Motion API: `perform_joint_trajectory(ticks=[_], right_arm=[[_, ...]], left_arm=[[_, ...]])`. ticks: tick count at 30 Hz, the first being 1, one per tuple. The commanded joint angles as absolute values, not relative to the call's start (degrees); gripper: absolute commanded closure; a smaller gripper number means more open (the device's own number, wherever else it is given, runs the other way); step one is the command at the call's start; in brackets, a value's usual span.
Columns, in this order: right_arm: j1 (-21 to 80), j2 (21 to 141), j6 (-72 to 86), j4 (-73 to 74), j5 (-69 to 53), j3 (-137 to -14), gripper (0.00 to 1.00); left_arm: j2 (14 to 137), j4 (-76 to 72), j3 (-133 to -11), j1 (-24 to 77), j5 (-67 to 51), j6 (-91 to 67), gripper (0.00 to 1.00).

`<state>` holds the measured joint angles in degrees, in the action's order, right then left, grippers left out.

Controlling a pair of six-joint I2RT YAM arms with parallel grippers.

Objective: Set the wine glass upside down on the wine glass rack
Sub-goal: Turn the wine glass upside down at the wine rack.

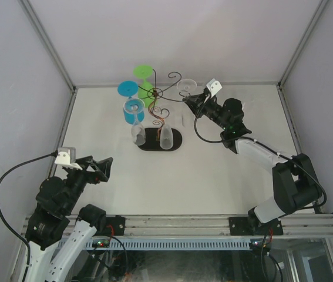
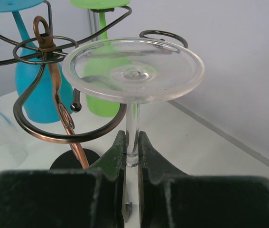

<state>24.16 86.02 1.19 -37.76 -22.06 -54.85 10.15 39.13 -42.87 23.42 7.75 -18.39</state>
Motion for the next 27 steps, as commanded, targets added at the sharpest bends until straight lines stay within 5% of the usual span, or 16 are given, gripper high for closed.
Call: perform_joint_trajectory(ticks=[1,27], right_arm=[[24.34,86.6,2.86,-42.49,-24.06,-57.48,1.0],[27.29,89.02,5.67,-47.17,-25.68,-57.48,1.0]], left_arm=[[10.99,37.7,-42.19,22.98,7.99,-17.67,0.14],[11.21,37.62,-42.17,23.02,7.9,-17.58,0.14]])
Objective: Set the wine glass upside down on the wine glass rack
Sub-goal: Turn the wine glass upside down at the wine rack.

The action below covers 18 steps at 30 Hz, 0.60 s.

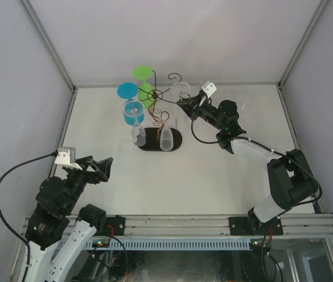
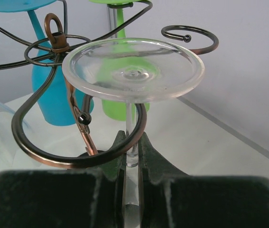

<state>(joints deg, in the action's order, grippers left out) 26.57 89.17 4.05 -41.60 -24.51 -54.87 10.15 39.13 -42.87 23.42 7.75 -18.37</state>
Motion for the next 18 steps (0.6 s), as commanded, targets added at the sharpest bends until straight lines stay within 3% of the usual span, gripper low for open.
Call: perform_joint_trajectory(ticks=[1,18], right_arm=[[27.39,89.09,5.93,-47.46,-25.94,-57.48,1.0],[27.81,88.24,6.18,-50.11,-31.5,-56.0,1.0]], left_arm=[[11.24,37.62,-42.15,22.98,7.91,-17.58,0.14],[11.34,37.53,-42.08,23.03,7.93,-17.57,0.14]])
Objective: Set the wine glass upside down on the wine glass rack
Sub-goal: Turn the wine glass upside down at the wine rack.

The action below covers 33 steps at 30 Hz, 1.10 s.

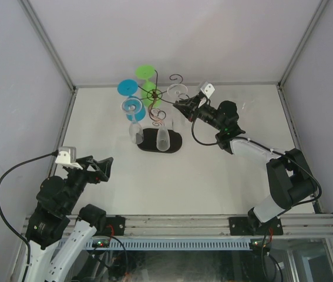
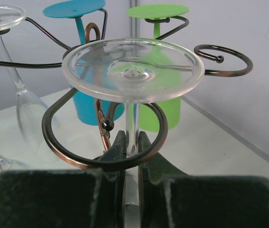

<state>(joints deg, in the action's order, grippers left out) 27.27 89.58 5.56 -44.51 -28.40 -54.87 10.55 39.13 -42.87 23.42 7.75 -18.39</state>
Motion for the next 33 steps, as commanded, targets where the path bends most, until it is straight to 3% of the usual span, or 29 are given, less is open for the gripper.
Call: perform_joint_trajectory(ticks=[1,22,33], right_arm=[[27.8,88.1,6.08,-50.16,-31.89,-55.91,1.0],[26.03,86.54,8.0,-55.72,-41.85,-52.48,1.0],[25.34,83.69,7.16,-55.89,-38.08,-49.84,1.0]], left_arm=[[11.34,37.53,-42.1,23.02,7.95,-17.58,0.14],[11.56,37.35,-42.09,23.02,7.91,-17.58,0.14],[11.69,37.27,-41.97,23.02,7.84,-17.61,0.14]])
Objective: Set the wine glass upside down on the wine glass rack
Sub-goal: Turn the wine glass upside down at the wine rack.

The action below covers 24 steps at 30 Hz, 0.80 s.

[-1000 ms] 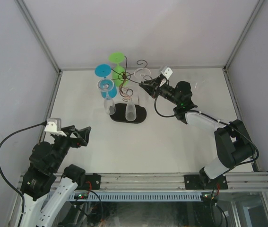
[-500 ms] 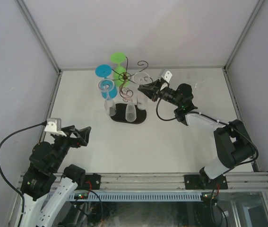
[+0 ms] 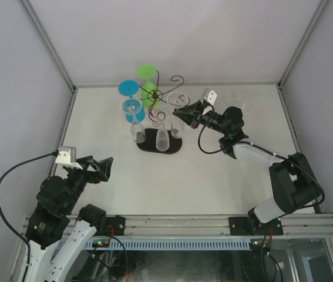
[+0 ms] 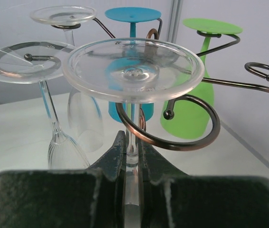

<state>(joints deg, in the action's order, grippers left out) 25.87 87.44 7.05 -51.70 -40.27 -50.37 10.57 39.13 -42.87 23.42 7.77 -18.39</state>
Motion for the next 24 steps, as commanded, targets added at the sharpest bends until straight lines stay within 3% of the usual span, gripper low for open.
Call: perform_joint_trajectory(ticks=[1,24], right_arm=[[25.27,83.48,6.9,-55.75,-37.7,-49.49,1.0],[23.69,78.34,5.32,-55.28,-30.35,-45.31,1.0]], left_arm=[[11.69,37.27,-41.98,23.03,7.81,-17.65,0.14],[11.69,37.01,-41.92,23.02,7.62,-17.67,0.14]])
